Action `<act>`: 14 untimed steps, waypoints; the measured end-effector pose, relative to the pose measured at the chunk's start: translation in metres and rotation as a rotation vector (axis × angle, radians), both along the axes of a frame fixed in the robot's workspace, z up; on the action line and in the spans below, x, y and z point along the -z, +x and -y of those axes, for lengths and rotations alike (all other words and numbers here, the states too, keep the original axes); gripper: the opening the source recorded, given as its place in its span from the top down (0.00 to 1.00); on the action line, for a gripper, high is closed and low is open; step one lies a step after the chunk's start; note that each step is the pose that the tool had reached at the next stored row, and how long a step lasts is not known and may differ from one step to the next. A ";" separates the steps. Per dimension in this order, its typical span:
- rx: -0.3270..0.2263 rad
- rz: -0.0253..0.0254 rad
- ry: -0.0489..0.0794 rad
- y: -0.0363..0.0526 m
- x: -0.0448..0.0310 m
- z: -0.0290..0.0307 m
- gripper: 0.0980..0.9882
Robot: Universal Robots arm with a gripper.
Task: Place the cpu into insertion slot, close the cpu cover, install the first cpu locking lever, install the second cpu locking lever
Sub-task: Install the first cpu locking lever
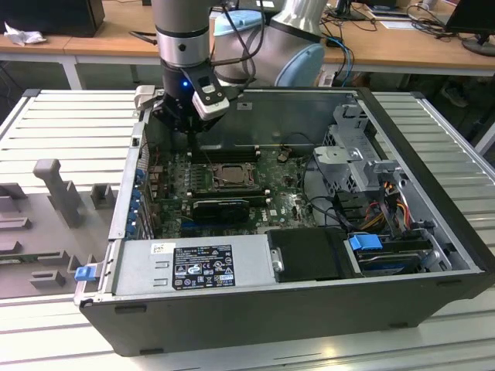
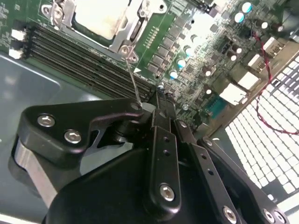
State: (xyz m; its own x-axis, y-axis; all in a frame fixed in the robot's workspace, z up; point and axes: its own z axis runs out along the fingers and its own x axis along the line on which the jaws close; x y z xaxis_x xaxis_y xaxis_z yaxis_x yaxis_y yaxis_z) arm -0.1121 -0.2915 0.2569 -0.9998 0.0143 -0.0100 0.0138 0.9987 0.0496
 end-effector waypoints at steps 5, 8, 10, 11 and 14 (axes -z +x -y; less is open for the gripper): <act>0.000 -0.0008 0.000 0.0120 0.0001 0.0000 0.99; 0.000 -0.0008 0.000 0.0178 0.0001 0.0000 0.99; 0.000 -0.0009 0.000 0.0228 0.0001 0.0000 0.99; 0.000 -0.0010 0.000 0.0287 0.0001 0.0000 0.99; 0.000 -0.0020 -0.001 0.0472 0.0018 -0.0001 0.99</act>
State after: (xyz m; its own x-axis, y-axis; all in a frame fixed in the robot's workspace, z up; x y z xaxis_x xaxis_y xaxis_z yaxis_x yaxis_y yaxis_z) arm -0.0649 -0.2914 0.2550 -0.9999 0.0145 -0.0081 0.0140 0.9987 0.0488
